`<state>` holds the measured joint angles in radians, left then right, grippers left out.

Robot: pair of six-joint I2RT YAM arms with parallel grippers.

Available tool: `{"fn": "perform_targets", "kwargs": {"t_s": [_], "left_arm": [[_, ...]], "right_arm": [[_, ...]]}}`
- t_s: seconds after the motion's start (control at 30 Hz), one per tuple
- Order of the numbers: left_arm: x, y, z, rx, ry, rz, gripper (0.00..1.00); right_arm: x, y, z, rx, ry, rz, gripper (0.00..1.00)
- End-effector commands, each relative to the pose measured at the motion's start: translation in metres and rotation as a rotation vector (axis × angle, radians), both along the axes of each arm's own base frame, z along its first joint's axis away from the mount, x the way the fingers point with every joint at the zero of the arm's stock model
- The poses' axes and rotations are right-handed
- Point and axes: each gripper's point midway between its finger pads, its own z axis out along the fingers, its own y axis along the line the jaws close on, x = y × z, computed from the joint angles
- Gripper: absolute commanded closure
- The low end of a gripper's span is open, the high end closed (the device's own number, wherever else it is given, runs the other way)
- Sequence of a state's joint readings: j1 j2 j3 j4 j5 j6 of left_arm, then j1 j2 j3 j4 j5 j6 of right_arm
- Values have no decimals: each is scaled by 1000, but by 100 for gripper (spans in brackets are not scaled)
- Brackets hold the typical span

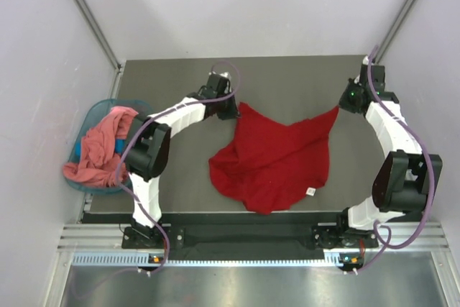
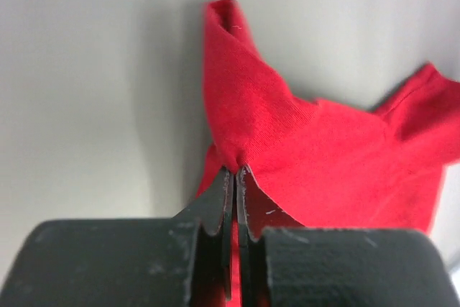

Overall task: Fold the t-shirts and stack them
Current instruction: Flatten the tshirt out

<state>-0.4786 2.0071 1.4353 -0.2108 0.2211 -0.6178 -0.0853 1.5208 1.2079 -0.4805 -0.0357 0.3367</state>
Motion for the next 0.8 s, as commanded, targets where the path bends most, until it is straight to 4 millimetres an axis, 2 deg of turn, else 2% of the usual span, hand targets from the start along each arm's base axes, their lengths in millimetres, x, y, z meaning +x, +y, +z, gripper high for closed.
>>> {"fn": "perform_targets", "kwargs": {"t_s": [0.0,0.03,0.07,0.1,0.13,0.17,0.2,0.23,0.27,0.3,0.33,0.37,0.4,0.43,0.47,0.5,0.53,0.6,0.67,0.77], "left_arm": [[13,60,131,162,-239,205,100],[9,69,153,185,-265,225,100],[3,78,164,208,-278,254,100],[-13,84,181,204,-281,254,100],[-23,83,185,201,-278,253,100],[-32,83,187,205,-278,254,100],[-44,84,197,196,-298,262,100],[-59,71,182,197,-276,222,100],[-67,61,177,164,-260,212,100],[-84,51,152,149,-204,164,100],[-93,30,145,108,-201,124,100],[-102,18,133,71,-161,115,100],[-113,10,101,85,-95,90,99],[-128,-8,88,60,-56,37,96],[-130,-20,81,25,-40,32,93],[-135,-28,61,40,0,15,89],[-147,-39,52,25,47,-36,74],[-151,-44,33,52,114,-61,60],[-144,-34,30,119,97,-50,50],[-119,-9,47,170,35,-4,46]], "right_arm": [[23,16,94,7,-238,48,100],[20,20,109,6,-269,55,100],[19,26,125,0,-299,63,100],[15,28,130,1,-304,61,100],[10,30,139,1,-323,58,100],[6,29,137,-5,-317,45,100],[2,28,134,-1,-310,34,100],[-4,41,132,2,-308,63,100],[-9,33,112,-25,-262,29,100],[-13,28,101,-48,-232,18,100],[-19,21,86,-73,-187,-1,100],[-27,9,65,-108,-132,-38,100],[-32,-6,56,-126,-107,-72,100],[-36,-14,48,-136,-85,-91,100],[-43,-27,37,-143,-56,-127,100],[-45,-33,32,-154,-41,-134,100],[-46,-39,27,-158,-27,-149,100],[-49,-48,18,-151,-1,-162,100],[-48,-47,9,-129,21,-151,100],[-46,-43,0,-103,26,-144,100]]}}
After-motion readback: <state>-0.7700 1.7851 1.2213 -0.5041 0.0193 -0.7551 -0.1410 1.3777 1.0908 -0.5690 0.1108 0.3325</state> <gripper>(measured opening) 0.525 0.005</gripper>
